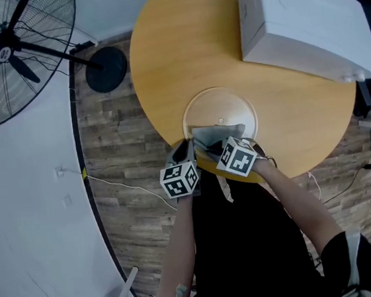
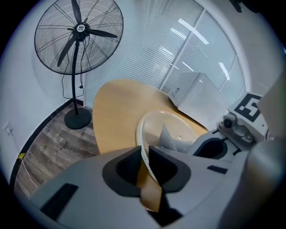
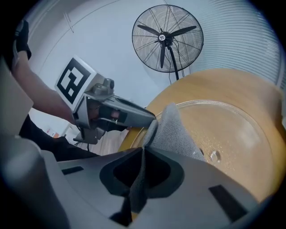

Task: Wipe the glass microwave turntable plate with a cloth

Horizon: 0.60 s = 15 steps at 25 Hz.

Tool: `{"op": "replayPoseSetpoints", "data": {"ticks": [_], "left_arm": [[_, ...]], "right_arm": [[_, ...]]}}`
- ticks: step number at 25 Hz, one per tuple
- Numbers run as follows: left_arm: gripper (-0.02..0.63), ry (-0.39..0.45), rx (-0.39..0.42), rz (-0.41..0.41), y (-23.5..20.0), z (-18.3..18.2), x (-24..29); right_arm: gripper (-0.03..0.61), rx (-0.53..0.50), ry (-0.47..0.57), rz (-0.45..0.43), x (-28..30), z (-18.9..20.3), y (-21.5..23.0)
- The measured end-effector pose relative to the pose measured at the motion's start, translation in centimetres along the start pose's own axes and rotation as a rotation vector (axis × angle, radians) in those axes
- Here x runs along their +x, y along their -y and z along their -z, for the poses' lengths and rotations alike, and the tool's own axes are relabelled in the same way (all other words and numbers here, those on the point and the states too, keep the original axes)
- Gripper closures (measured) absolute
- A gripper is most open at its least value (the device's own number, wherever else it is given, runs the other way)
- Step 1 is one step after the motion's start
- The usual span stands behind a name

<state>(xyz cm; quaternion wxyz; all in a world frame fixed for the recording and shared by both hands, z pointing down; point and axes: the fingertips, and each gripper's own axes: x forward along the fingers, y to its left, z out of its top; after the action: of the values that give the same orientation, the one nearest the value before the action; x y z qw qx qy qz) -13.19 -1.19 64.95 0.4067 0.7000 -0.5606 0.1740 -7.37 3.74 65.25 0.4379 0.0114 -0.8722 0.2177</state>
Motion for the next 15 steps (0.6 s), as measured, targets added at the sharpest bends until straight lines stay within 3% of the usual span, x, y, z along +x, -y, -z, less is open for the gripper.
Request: {"op": "replayPoseSetpoints", "data": {"ticks": [6, 15], "left_arm": [[0.565, -0.001, 0.057, -0.014, 0.2, 0.1, 0.1], [0.565, 0.006, 0.08, -0.025, 0.4, 0.1, 0.1]], "right_arm": [[0.555, 0.079, 0.05, 0.056, -2.3, 1.1, 3.1], [0.555, 0.251, 0.149, 0.199, -6.0, -0.4, 11.5]]}}
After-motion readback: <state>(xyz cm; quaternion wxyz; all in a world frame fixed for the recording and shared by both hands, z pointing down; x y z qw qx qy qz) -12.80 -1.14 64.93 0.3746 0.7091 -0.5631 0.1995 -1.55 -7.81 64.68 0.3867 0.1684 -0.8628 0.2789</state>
